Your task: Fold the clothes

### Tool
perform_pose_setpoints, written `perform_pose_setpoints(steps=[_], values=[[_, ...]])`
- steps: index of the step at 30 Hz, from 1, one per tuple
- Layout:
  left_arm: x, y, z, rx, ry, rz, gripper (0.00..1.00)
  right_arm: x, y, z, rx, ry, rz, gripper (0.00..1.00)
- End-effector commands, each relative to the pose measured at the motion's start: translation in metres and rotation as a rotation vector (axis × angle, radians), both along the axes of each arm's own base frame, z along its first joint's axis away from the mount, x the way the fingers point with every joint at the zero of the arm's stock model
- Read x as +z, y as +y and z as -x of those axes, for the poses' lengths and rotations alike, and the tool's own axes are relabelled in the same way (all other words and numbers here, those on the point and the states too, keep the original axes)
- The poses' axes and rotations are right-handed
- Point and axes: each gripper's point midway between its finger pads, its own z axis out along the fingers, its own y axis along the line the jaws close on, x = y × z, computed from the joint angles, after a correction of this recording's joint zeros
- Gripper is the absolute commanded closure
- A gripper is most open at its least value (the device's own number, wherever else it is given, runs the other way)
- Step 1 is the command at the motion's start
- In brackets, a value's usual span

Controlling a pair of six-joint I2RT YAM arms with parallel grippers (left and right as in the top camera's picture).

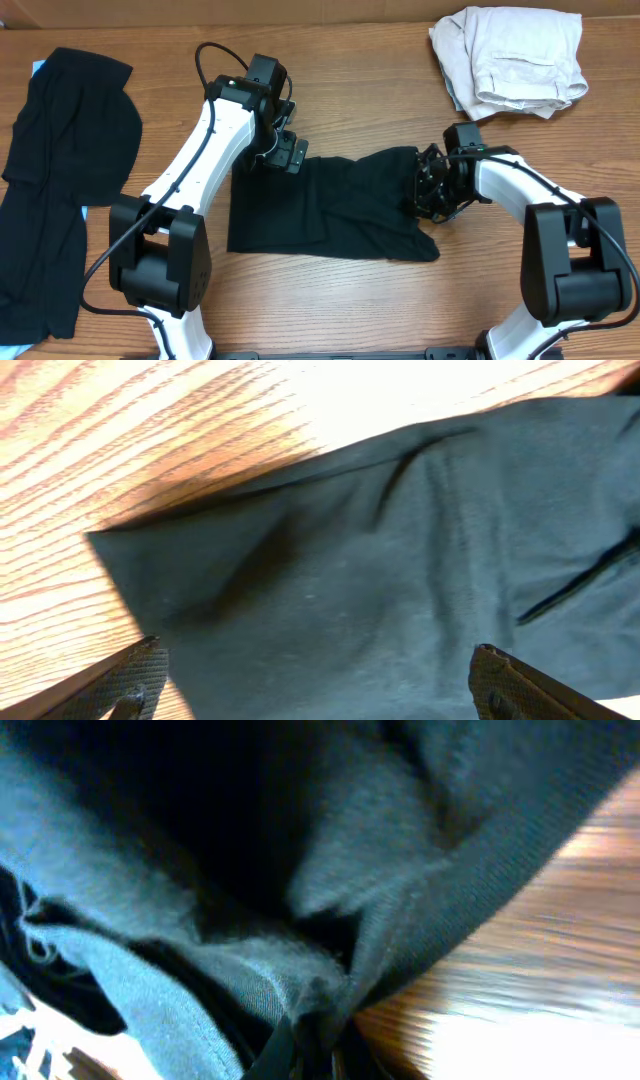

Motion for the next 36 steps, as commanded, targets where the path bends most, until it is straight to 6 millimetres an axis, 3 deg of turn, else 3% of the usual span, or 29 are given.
perform_pose_setpoints(steps=[1,9,12,15,19,24,32,36], values=[[0.005,0.014,-0.01,-0.003,-0.043,-0.071,0.0,-0.001,-0.035,-0.013,-0.089,0.001,0.07,0.96],[0.006,0.068,-0.024,0.112,-0.066,-0.147,0.0,0.033,-0.09,-0.027,-0.135,-0.013,0.099,0.96],[0.007,0.094,-0.03,0.175,-0.073,-0.154,0.0,0.051,-0.096,-0.031,-0.135,-0.004,0.127,0.96],[0.007,0.124,-0.034,0.232,-0.079,-0.167,0.0,0.072,-0.086,-0.037,-0.097,-0.014,0.128,0.96],[0.008,0.156,-0.038,0.28,-0.09,-0.172,0.0,0.102,-0.055,-0.042,-0.014,-0.049,0.131,0.96],[0.008,0.179,-0.04,0.346,-0.101,-0.146,0.0,0.129,0.003,-0.042,0.091,-0.088,0.127,0.96],[0.008,0.181,-0.048,0.362,-0.13,-0.104,0.0,0.13,0.105,-0.019,0.236,-0.17,0.192,0.96],[0.005,0.177,-0.051,0.356,-0.141,-0.079,0.0,0.129,0.146,-0.008,0.28,-0.245,0.225,0.95]])
